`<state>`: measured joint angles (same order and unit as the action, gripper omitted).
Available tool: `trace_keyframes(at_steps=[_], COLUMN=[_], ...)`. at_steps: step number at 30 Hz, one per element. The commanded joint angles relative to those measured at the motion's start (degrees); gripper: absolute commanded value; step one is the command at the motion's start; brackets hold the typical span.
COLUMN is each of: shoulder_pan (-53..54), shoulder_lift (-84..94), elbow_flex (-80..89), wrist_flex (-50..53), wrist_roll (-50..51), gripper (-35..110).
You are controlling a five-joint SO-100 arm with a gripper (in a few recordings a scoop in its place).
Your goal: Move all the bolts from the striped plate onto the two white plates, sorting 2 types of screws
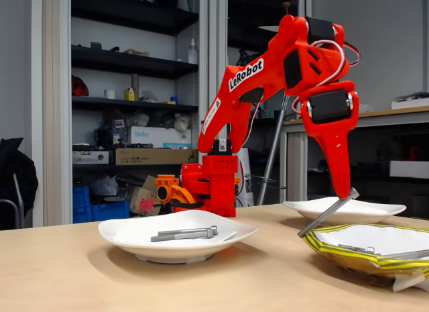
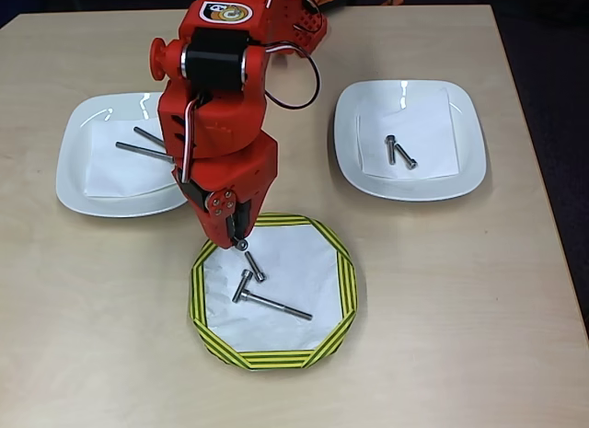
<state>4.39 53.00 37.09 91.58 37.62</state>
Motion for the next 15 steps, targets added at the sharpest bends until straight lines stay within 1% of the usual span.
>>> trace_keyframes(at_steps=[1, 15], shoulder_pan=[-0.1, -4.9], shoulder_lift=[3.1, -9.4], elbow_flex=[0.7, -4.4], wrist_flex=[-0.1, -6.9], wrist_roll=[1.2, 5.5], gripper=[0, 0])
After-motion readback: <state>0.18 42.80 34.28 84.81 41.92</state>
